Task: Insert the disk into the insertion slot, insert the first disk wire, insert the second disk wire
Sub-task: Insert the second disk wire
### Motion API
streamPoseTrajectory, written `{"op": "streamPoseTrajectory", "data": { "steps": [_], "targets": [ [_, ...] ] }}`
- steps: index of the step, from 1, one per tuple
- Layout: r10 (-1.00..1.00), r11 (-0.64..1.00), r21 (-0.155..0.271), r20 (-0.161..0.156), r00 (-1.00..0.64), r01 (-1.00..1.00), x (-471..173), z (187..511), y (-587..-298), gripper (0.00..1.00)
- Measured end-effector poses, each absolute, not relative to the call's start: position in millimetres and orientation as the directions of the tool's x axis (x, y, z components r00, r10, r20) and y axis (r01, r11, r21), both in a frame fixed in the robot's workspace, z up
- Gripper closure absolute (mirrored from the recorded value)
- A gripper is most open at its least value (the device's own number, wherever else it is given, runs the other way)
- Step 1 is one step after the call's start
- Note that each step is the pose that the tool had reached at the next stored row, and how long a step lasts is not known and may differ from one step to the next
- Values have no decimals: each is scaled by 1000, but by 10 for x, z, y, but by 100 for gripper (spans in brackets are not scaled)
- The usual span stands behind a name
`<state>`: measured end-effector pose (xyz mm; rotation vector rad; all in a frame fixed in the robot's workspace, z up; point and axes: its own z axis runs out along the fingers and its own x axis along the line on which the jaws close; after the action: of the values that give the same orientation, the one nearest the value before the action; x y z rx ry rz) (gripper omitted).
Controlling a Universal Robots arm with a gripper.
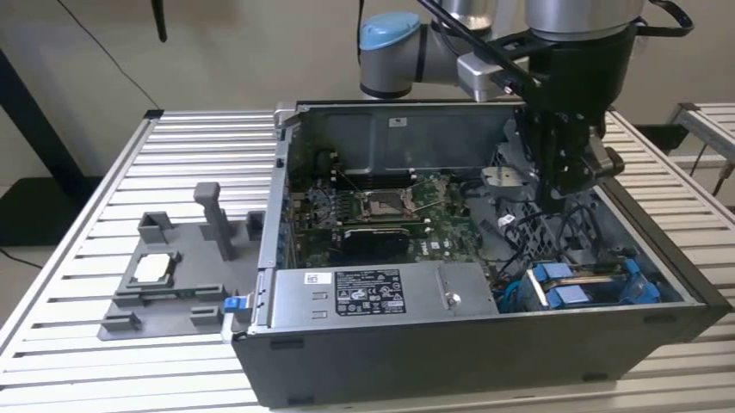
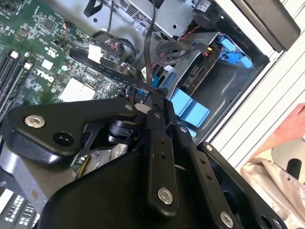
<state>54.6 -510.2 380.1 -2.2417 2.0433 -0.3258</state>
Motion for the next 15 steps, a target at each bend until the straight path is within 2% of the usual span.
{"op": "streamPoseTrajectory", "data": {
  "steps": [15],
  "targets": [
    [-992, -99, -206, 96, 81, -973, 642, 3792, -5358, 84]
  ]
}}
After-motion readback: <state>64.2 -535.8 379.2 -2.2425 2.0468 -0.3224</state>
